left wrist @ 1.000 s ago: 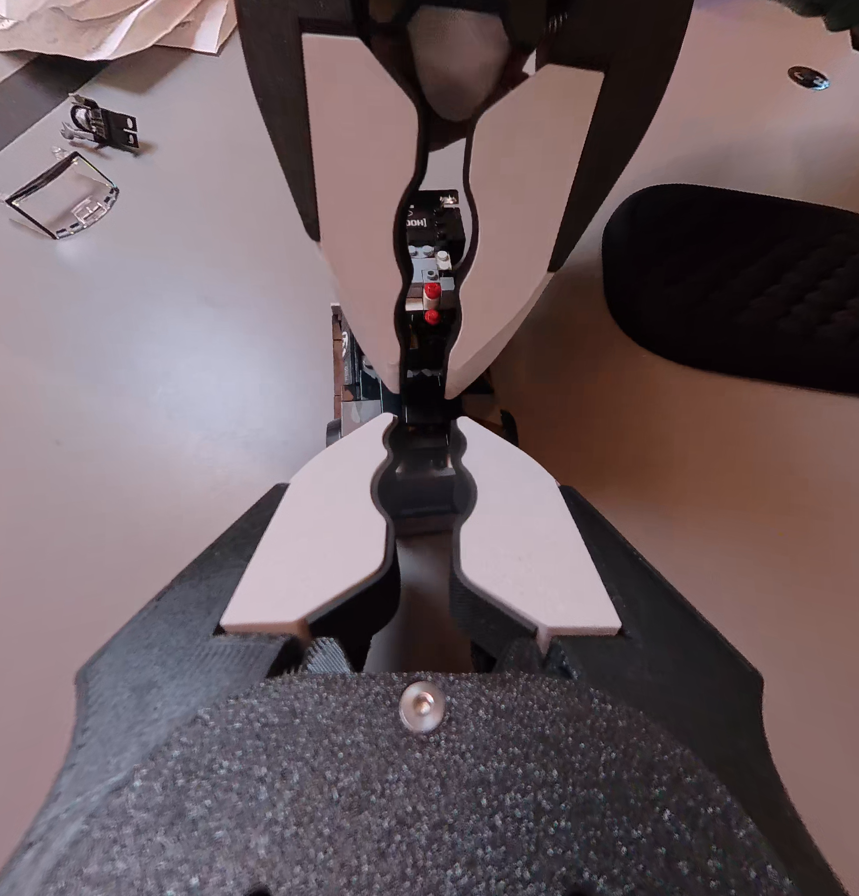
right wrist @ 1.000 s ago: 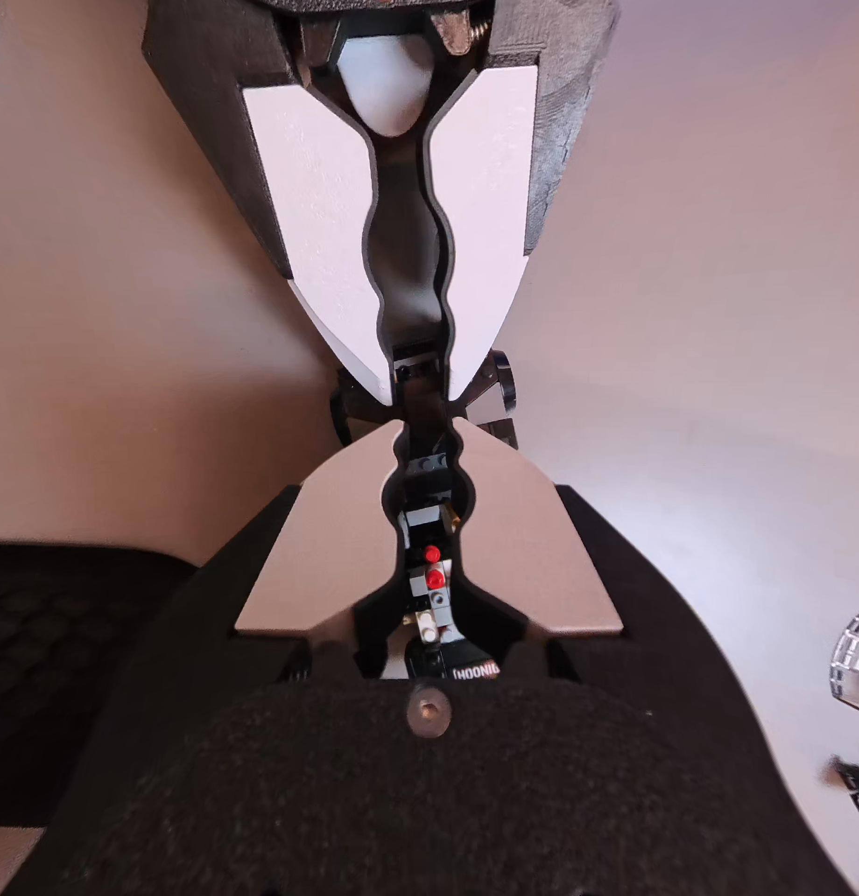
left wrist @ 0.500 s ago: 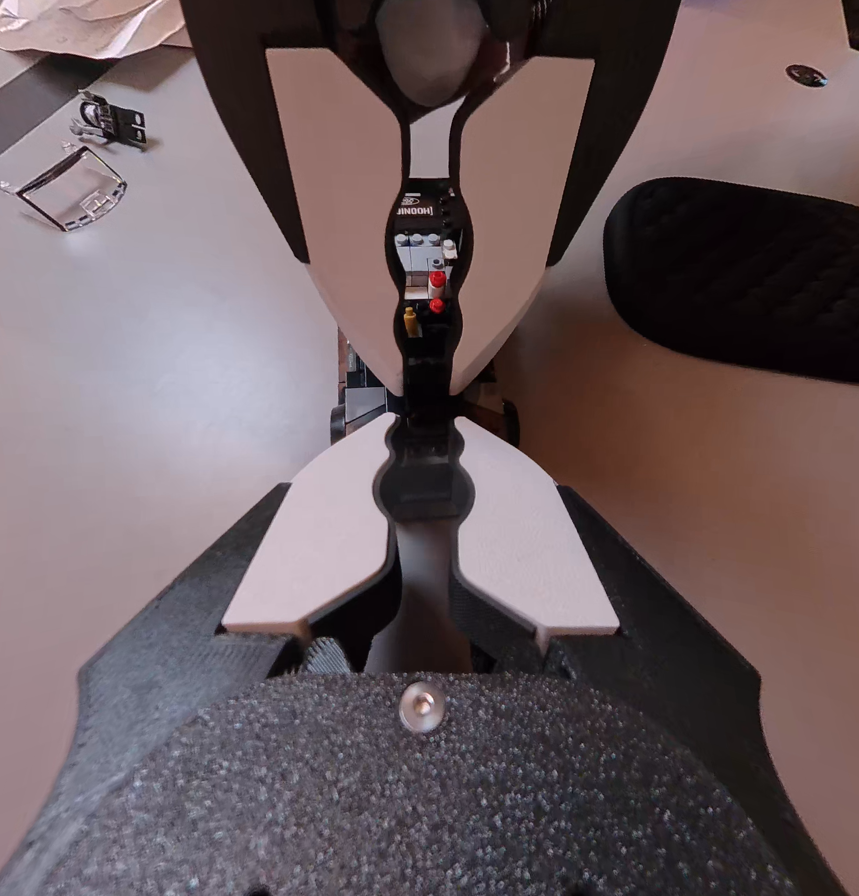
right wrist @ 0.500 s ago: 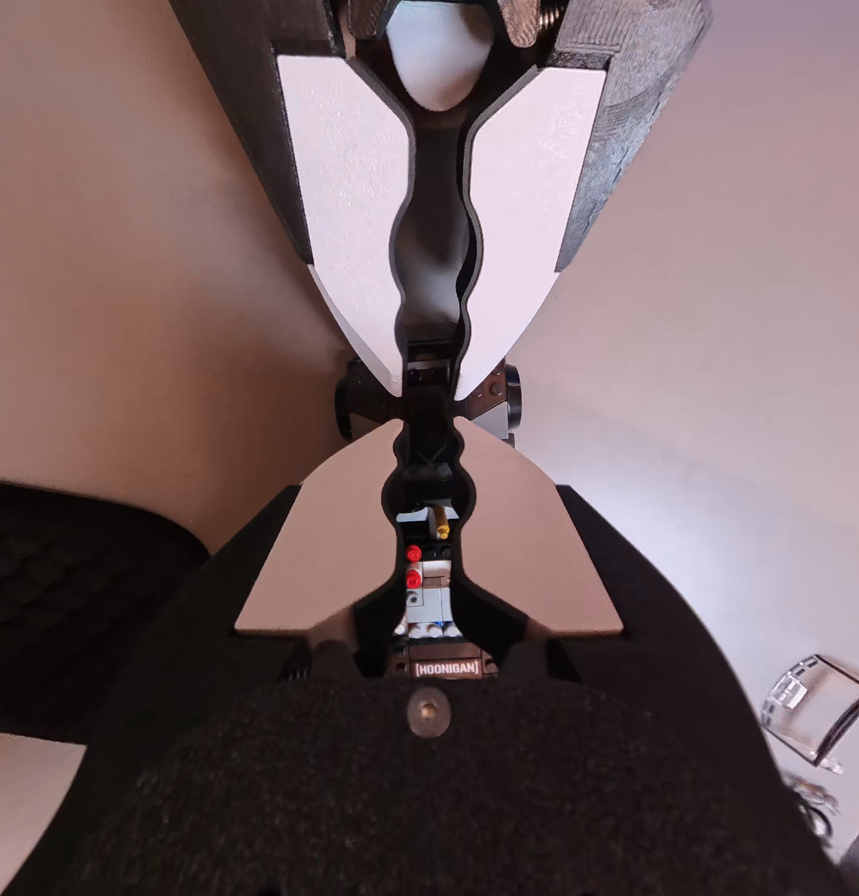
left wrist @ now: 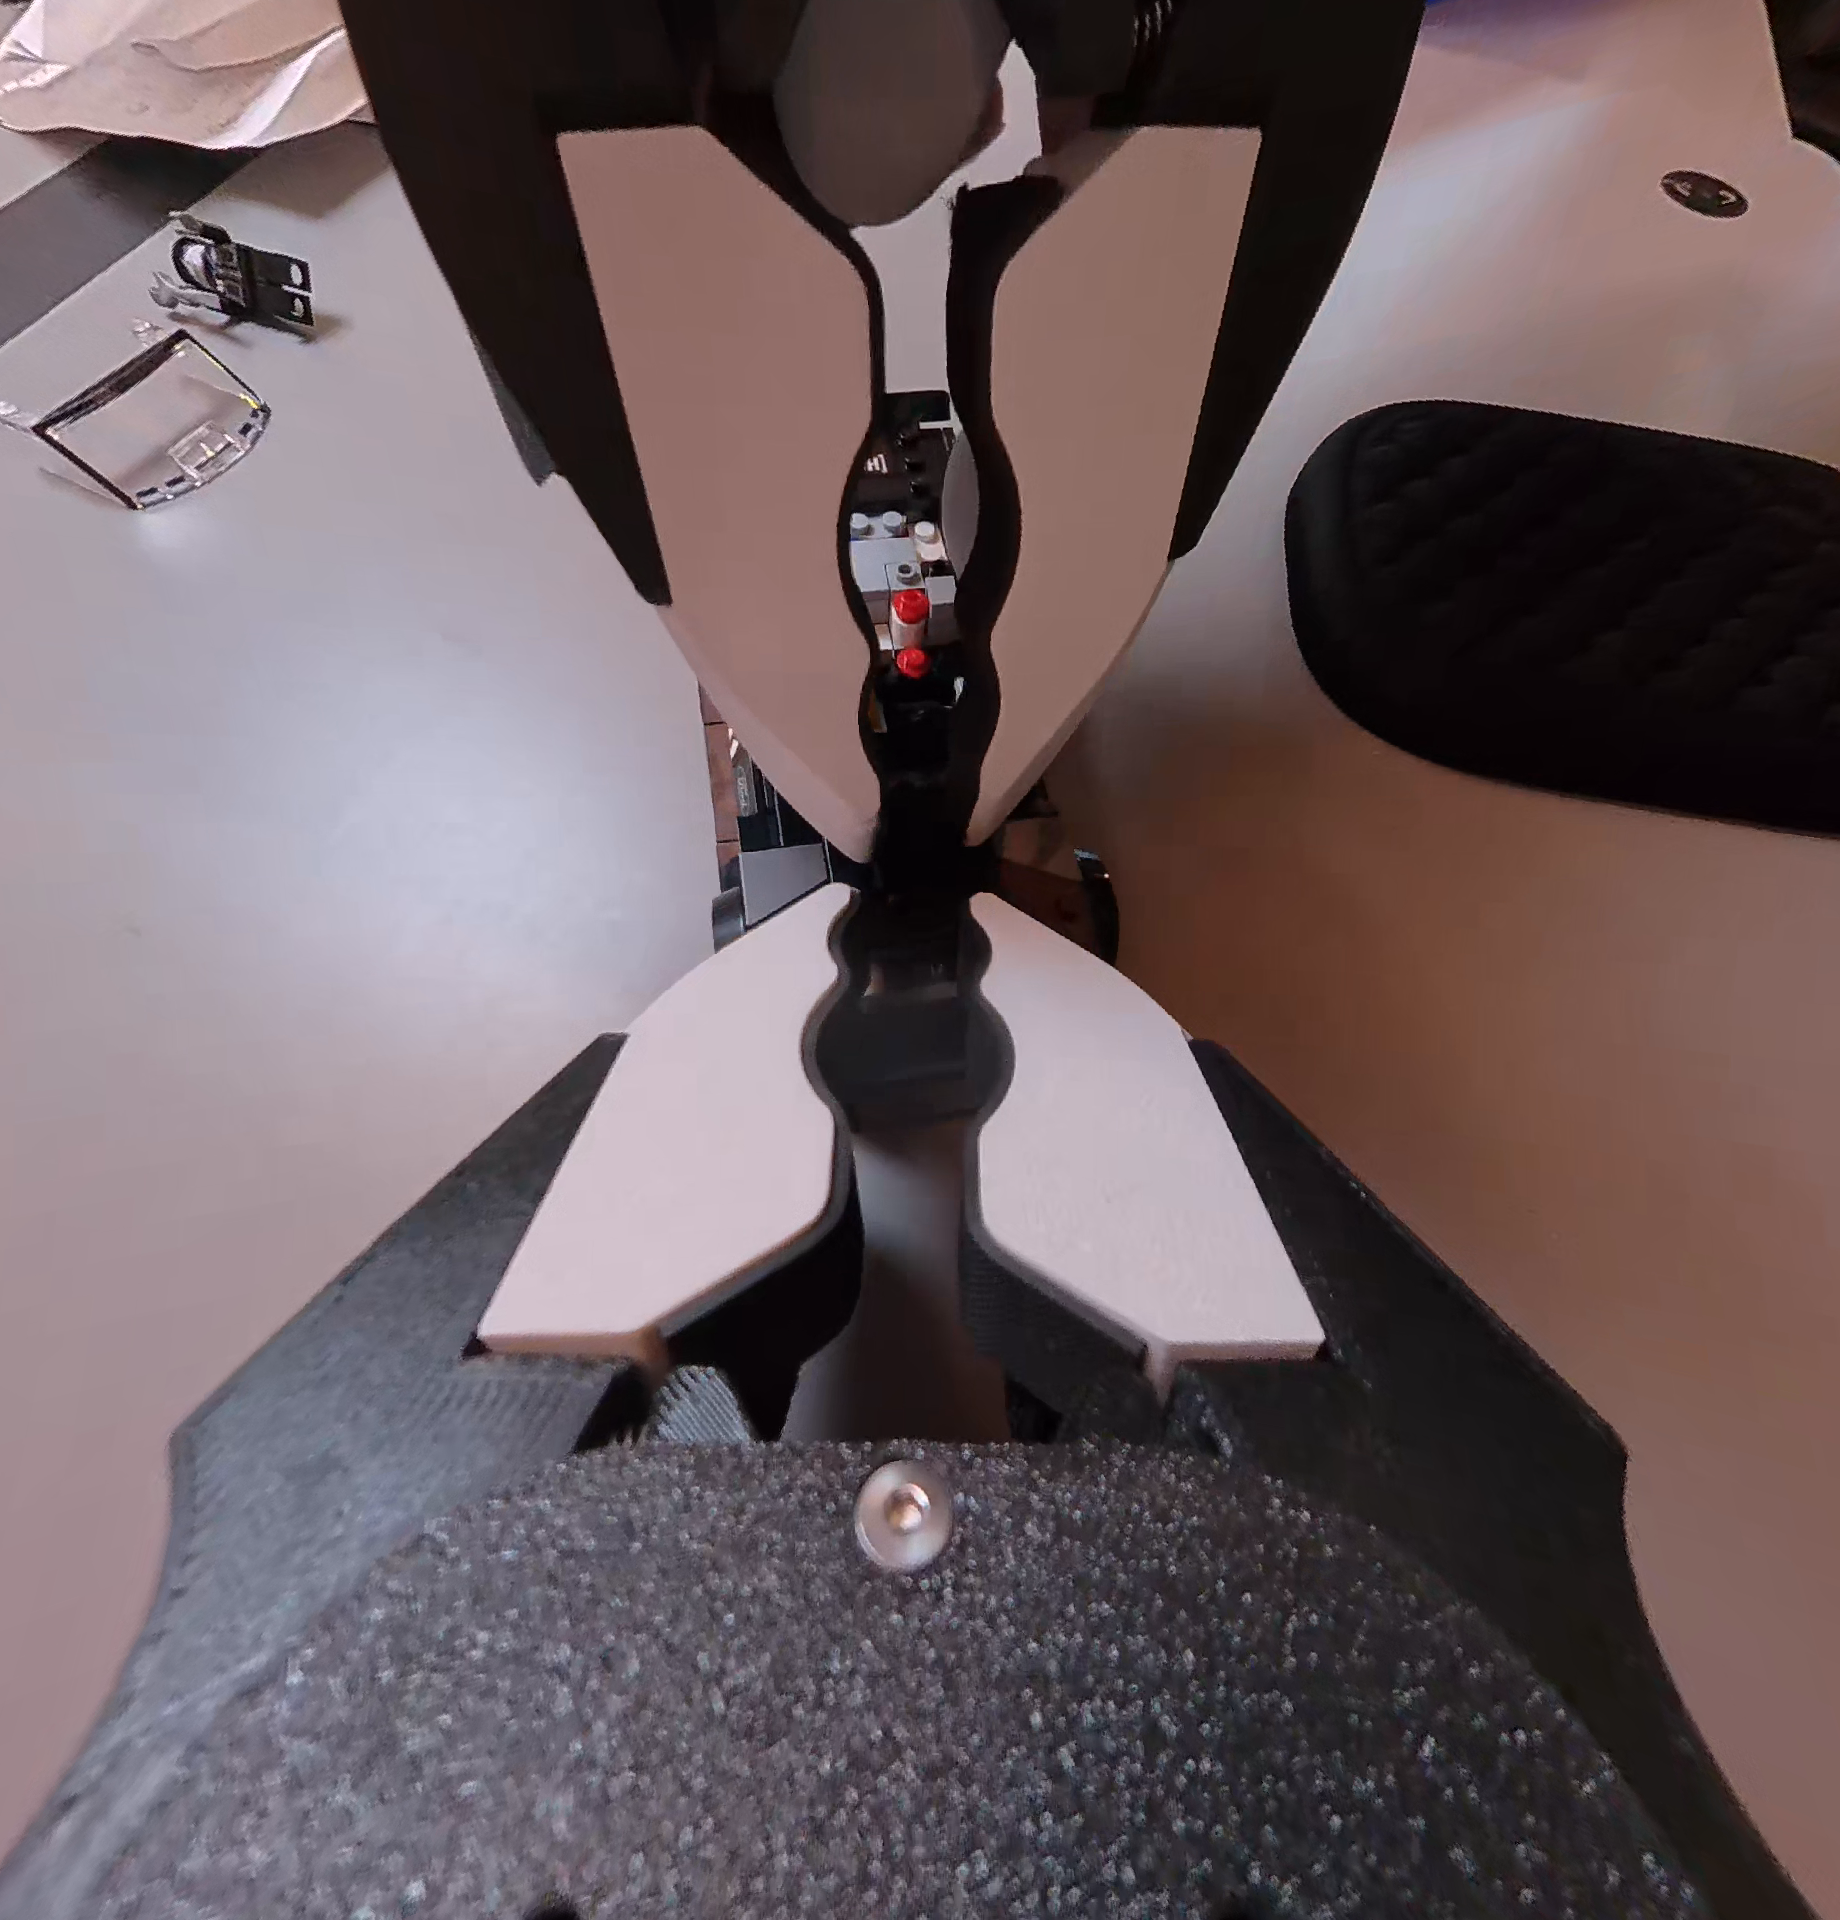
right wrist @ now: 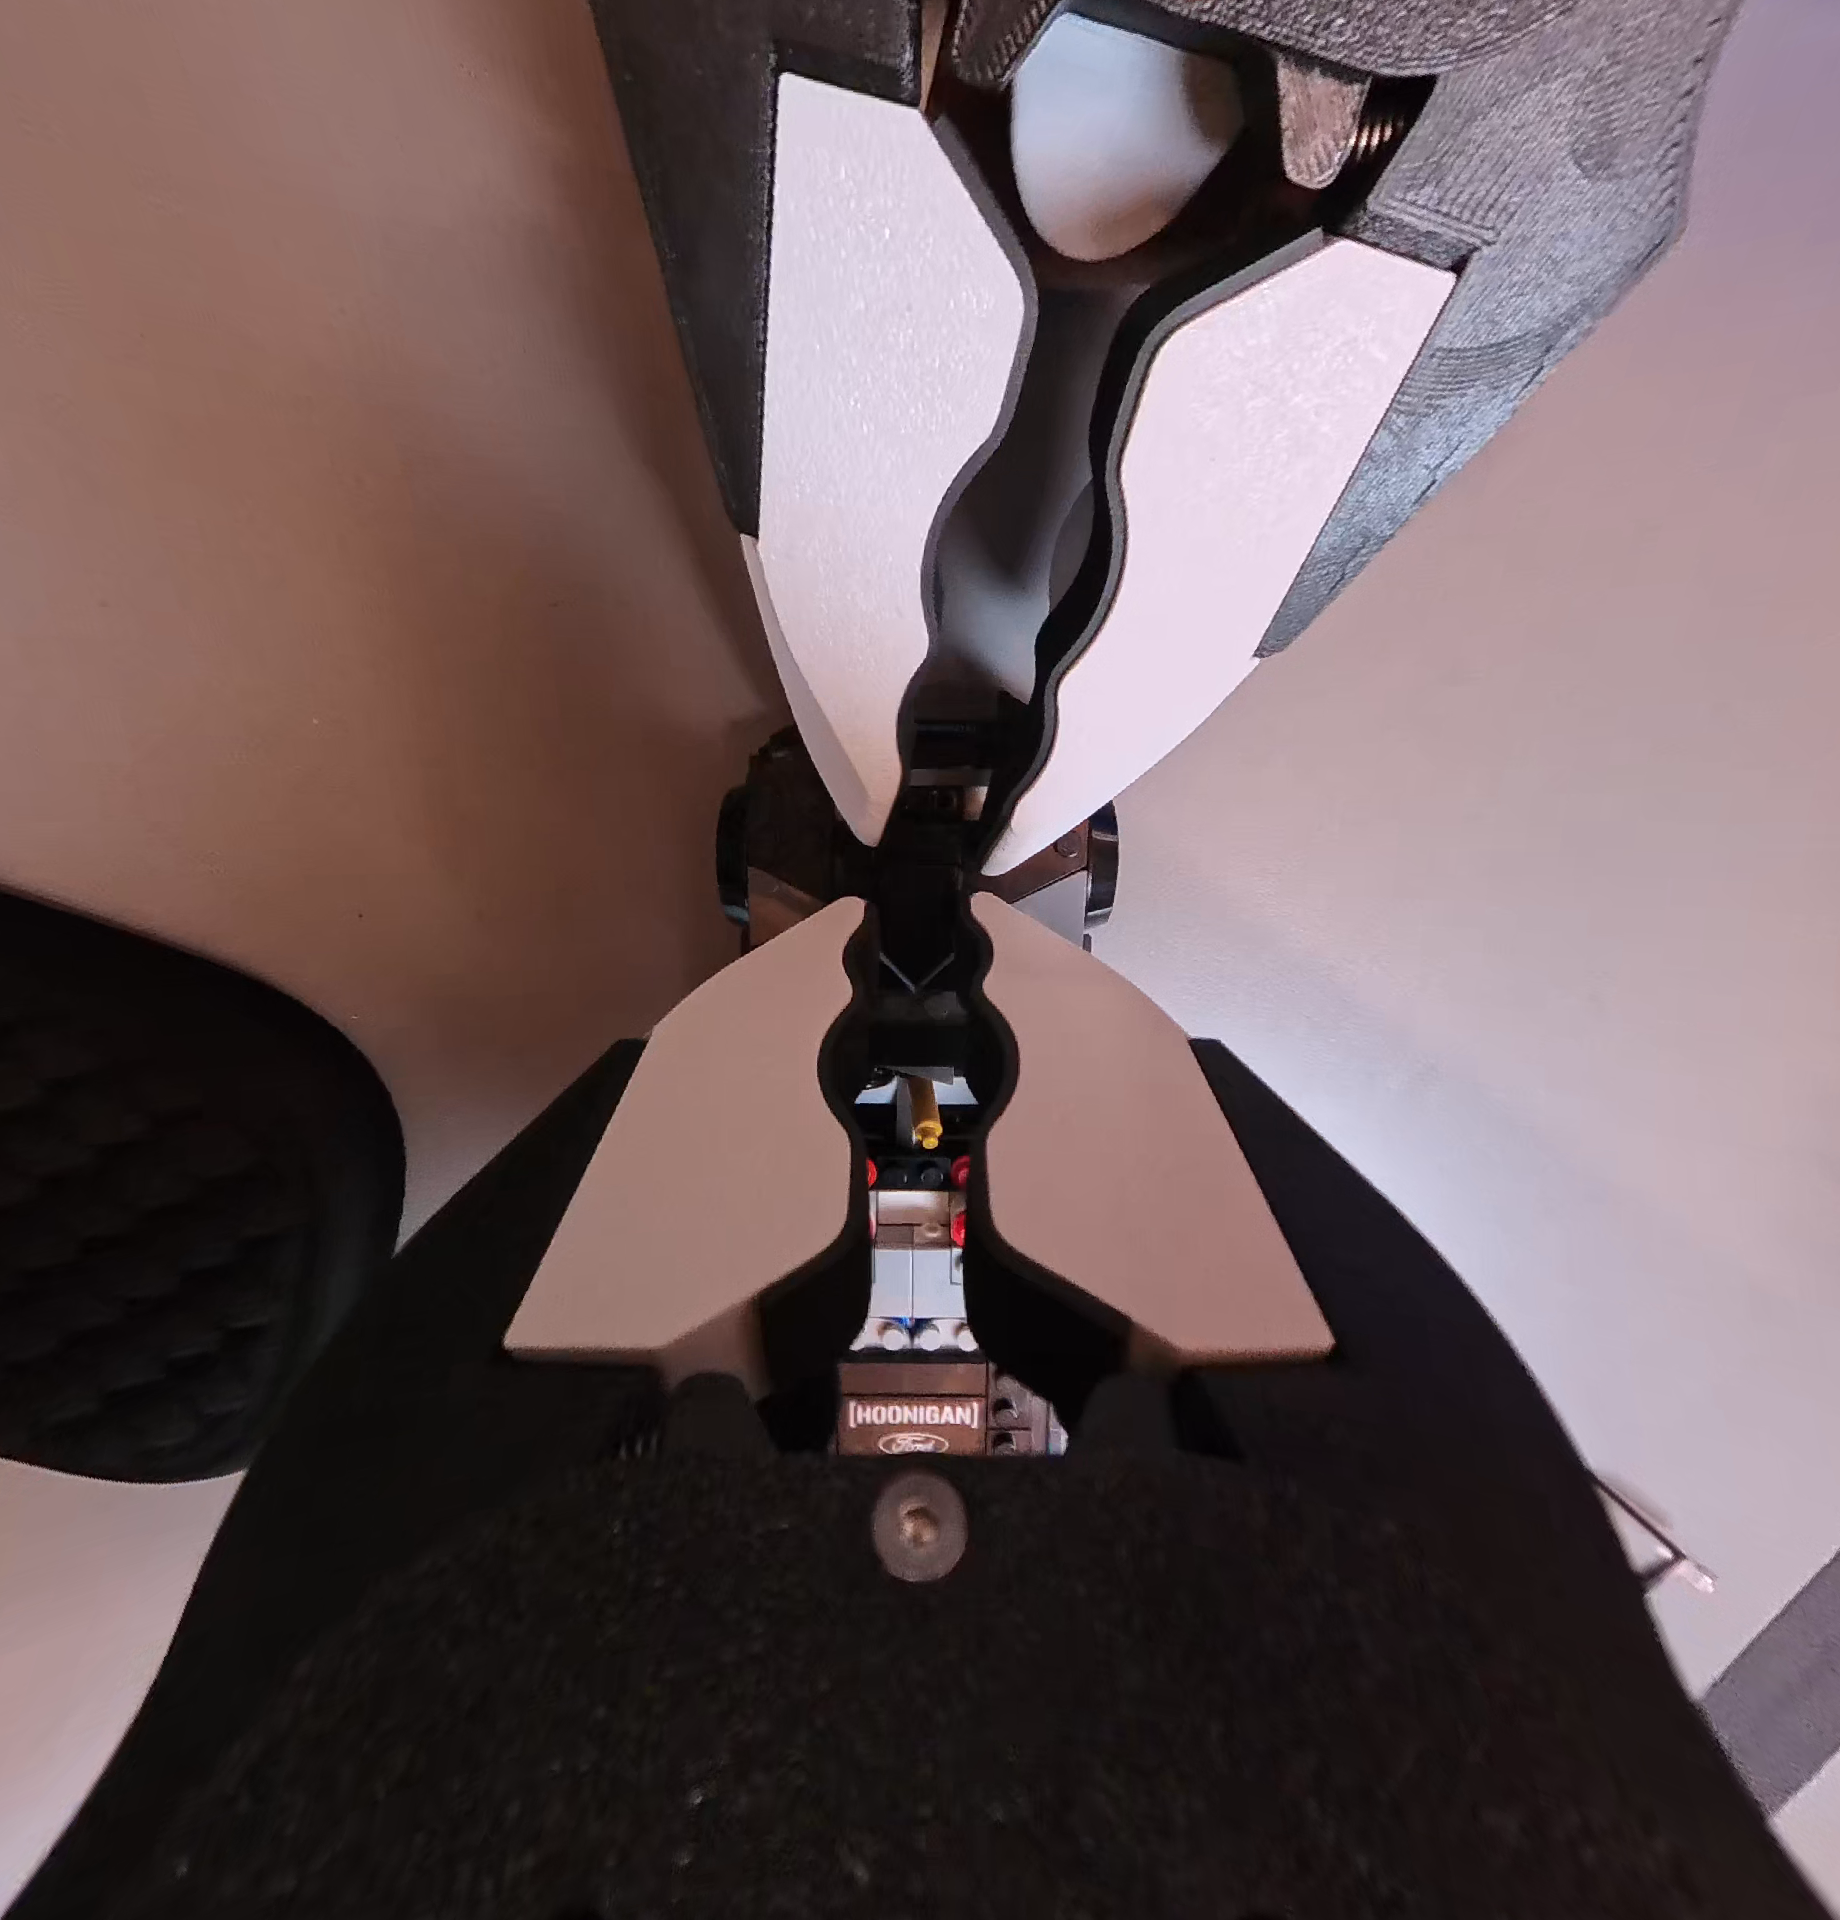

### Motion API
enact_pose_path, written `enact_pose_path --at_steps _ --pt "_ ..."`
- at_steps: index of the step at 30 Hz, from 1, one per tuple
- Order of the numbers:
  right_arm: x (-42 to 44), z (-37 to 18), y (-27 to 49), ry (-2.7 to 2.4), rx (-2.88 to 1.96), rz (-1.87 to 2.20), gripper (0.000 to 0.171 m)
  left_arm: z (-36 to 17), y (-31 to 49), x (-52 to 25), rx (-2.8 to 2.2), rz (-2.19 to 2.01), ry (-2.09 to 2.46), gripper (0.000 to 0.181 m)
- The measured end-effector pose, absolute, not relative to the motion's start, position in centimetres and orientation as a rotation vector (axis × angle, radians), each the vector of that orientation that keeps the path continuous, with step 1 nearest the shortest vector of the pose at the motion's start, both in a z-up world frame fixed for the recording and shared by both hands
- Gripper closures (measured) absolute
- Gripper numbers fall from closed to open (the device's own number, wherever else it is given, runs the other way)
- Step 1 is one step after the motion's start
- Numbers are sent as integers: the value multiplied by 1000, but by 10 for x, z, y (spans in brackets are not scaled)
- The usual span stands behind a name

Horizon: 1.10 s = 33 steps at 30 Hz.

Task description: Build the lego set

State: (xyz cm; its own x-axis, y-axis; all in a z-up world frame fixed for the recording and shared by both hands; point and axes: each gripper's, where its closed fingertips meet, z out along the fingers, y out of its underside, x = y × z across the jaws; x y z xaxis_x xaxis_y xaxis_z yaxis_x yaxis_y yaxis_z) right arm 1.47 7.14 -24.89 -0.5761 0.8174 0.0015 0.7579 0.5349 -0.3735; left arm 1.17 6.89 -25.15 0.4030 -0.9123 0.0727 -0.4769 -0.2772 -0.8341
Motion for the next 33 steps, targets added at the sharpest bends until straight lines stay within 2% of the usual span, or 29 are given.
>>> enact_pose_path --at_steps 7,11,33 --pt "14 -233 65 -2434 -1488 692 153 -251 68 13 -1895 -729 1193 164" --pt "13 -236 73 -2314 -1581 692 171 -250 68 16 -1888 -730 1195 160" --pt "16 -248 73 -2350 -1541 546 171 -251 71 20 -1867 -682 1179 165"
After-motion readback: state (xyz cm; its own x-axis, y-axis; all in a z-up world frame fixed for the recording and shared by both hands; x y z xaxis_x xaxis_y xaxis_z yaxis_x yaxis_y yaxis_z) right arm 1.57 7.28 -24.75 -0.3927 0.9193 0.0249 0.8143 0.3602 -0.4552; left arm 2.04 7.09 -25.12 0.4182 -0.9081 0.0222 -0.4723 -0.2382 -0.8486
